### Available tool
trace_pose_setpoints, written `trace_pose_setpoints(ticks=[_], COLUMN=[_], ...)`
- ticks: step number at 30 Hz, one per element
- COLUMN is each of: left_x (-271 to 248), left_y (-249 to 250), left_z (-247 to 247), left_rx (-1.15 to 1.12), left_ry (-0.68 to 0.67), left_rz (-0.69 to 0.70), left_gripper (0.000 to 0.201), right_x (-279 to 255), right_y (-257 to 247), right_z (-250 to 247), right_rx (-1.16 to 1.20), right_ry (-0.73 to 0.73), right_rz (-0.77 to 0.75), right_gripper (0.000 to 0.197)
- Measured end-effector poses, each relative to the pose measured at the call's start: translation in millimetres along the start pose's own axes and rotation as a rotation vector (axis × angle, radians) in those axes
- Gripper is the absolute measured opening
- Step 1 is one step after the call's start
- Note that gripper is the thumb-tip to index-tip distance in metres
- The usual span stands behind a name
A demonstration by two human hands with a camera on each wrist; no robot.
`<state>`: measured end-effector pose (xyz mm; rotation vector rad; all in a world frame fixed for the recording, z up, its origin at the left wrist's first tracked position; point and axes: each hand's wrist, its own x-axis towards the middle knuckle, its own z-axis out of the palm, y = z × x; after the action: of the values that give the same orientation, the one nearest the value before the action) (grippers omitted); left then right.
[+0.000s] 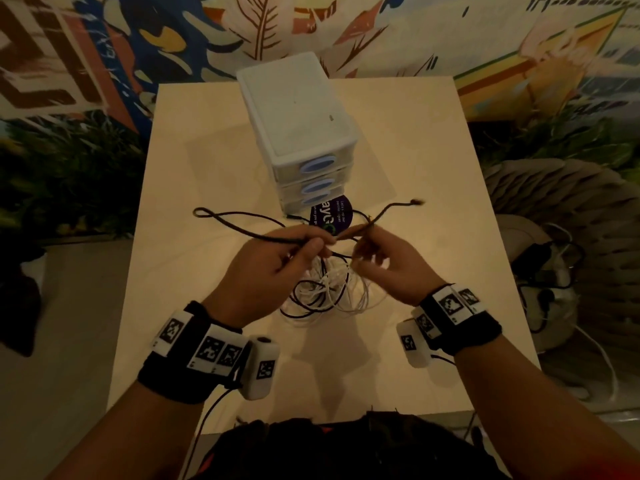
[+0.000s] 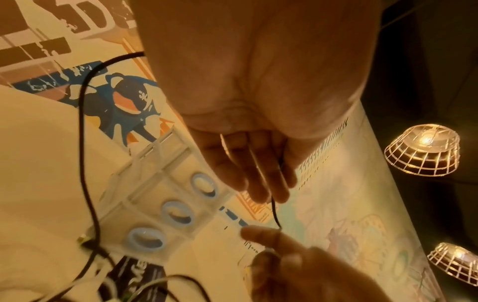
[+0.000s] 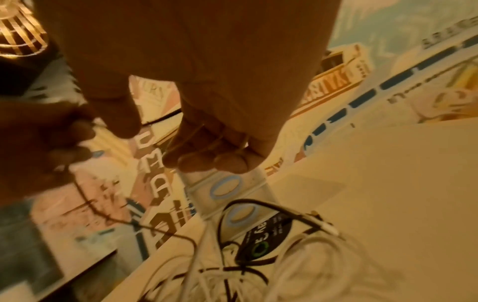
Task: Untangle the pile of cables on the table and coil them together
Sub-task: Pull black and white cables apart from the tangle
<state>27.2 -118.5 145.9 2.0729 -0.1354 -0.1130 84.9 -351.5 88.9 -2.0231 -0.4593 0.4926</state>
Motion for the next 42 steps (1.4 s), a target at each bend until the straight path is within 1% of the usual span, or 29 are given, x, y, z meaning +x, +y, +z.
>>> trace_pose_setpoints(ticks=[1,2,4,6,8,10,12,14,17,20,24,27,28,31,33,37,40,42], left_x=[0.3,0.4,-0.4,-2.9,-6.5,-11.5,-16.6,-22.4,-32.2,-39.4,-45.2,-47.3,-47.4,-46.5,-45.7,-47.6,-47.4,-45.3], left_y=[5.1,9.5,16.7,22.9,24.3,23.4,22.0,20.3,16.6,13.1,9.3,11.0,12.7,12.1,7.6,2.8,-4.0,-12.5], left_z=[-4.0,-8.1,-17.4,-27.8,-37.9,-47.0,-54.8,-61.8,-71.1,-75.1,-73.0,-67.2,-64.7,-58.4,-58.0,-60.3,-61.0,-59.7], left_rx=[-0.011,-0.008,0.006,0.018,0.030,0.048,0.077,0.106,0.118,0.147,0.172,0.195,0.196,0.178,0.200,0.280,0.326,0.412], left_ry=[0.042,0.084,0.168,0.247,0.302,0.335,0.370,0.409,0.450,0.471,0.516,0.481,0.480,0.491,0.497,0.482,0.411,0.339], left_rz=[0.024,0.048,0.082,0.102,0.119,0.127,0.135,0.143,0.140,0.097,0.066,0.038,0.037,0.072,0.103,0.115,0.098,0.118], left_gripper=[0.022,0.023,0.024,0.024,0.024,0.024,0.023,0.022,0.023,0.024,0.022,0.020,0.021,0.021,0.023,0.024,0.025,0.028], right_x=[1.9,4.6,10.4,13.4,14.5,15.7,16.7,16.5,14.5,11.7,8.3,12.8,13.9,10.8,4.6,-3.2,-4.8,-5.5], right_y=[-6.1,-14.0,-25.9,-31.5,-29.7,-21.0,-9.3,-0.1,6.3,7.8,3.8,-2.4,-4.3,-3.6,1.9,8.6,10.6,11.3], right_z=[6.0,13.9,32.8,52.0,65.0,71.1,73.3,74.0,71.7,74.5,90.7,99.0,102.2,113.7,121.6,126.5,118.6,110.1], right_rx=[-0.078,-0.148,-0.242,-0.271,-0.331,-0.446,-0.578,-0.648,-0.696,-0.702,-0.652,-0.645,-0.663,-0.712,-0.751,-0.755,-0.725,-0.673], right_ry=[-0.050,-0.098,-0.209,-0.318,-0.403,-0.477,-0.518,-0.515,-0.500,-0.490,-0.522,-0.461,-0.468,-0.561,-0.581,-0.524,-0.499,-0.466], right_rz=[-0.050,-0.100,-0.157,-0.164,-0.113,0.015,0.153,0.243,0.296,0.286,0.243,0.175,0.155,0.155,0.155,0.132,0.101,0.084], right_gripper=[0.037,0.036,0.027,0.020,0.021,0.028,0.039,0.045,0.048,0.045,0.043,0.029,0.030,0.045,0.046,0.026,0.025,0.027])
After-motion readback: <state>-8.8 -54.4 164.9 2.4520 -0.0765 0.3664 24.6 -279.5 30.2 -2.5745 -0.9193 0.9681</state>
